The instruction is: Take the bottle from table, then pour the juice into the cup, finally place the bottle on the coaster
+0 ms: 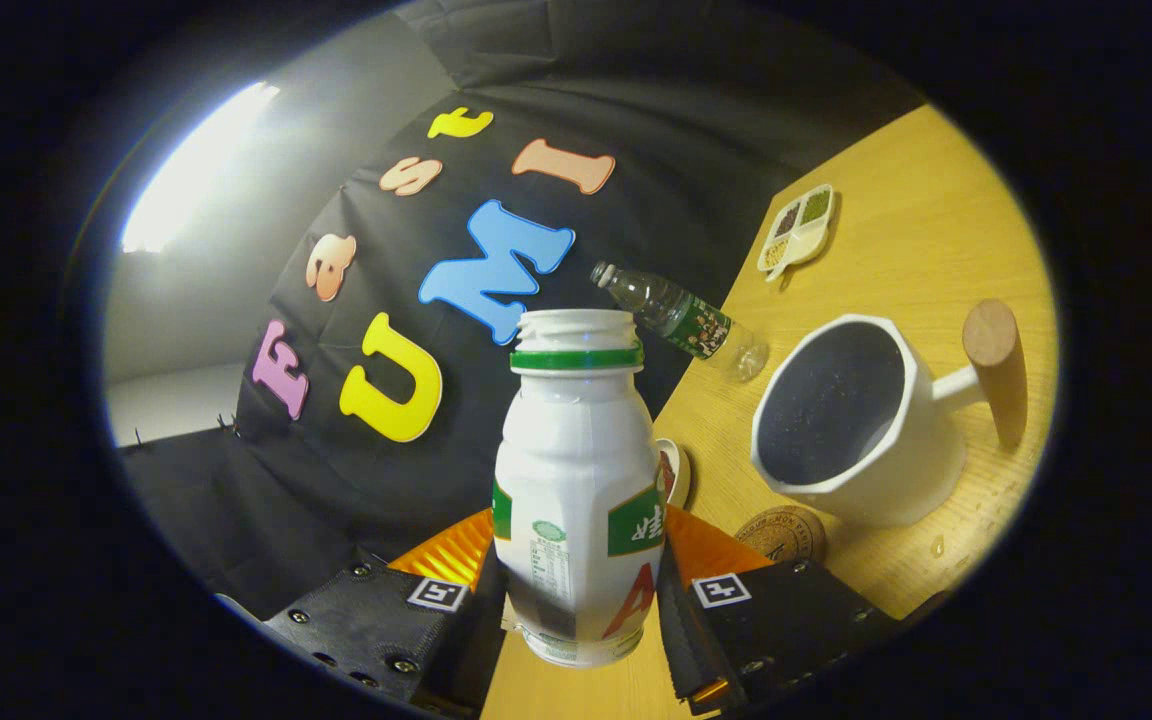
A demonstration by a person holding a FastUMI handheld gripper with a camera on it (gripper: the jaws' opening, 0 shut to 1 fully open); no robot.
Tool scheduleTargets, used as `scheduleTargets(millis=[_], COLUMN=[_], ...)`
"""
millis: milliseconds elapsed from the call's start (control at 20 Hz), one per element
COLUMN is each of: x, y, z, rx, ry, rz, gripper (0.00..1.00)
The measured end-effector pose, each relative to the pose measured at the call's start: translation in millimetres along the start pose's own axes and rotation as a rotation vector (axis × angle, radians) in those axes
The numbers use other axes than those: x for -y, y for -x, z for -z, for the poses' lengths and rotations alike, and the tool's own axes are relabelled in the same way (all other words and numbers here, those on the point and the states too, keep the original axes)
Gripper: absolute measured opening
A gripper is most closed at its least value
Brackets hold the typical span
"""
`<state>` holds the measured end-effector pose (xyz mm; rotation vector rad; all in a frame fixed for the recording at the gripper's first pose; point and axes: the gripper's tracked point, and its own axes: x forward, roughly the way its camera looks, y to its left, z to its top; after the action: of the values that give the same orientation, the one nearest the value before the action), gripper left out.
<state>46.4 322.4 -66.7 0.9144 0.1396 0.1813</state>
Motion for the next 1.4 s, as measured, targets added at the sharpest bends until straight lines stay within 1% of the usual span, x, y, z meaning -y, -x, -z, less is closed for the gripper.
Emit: scheduleTargets(millis=[250, 400, 550, 750, 950, 1100, 1400], x=[2.6, -8.0, -11.3, -15.5, -18.4, -24.7, -14.9], y=[5.4, 0.7, 0.5, 0.6, 0.7, -5.3, -16.7], z=[-9.1, -15.8, -19.8, -20.3, -26.3, -20.7, -15.7], rx=[0.007, 0.021, 0.031, 0.042, 0.067, 0.061, 0.051], ry=[0.213, 0.349, 0.517, 0.665, 0.865, 0.906, 0.965], rz=[0.066, 0.083, 0.112, 0.134, 0.18, 0.158, 0.151], gripper=[0.67, 0.67, 0.67, 0.67, 0.67, 0.67, 0.67])
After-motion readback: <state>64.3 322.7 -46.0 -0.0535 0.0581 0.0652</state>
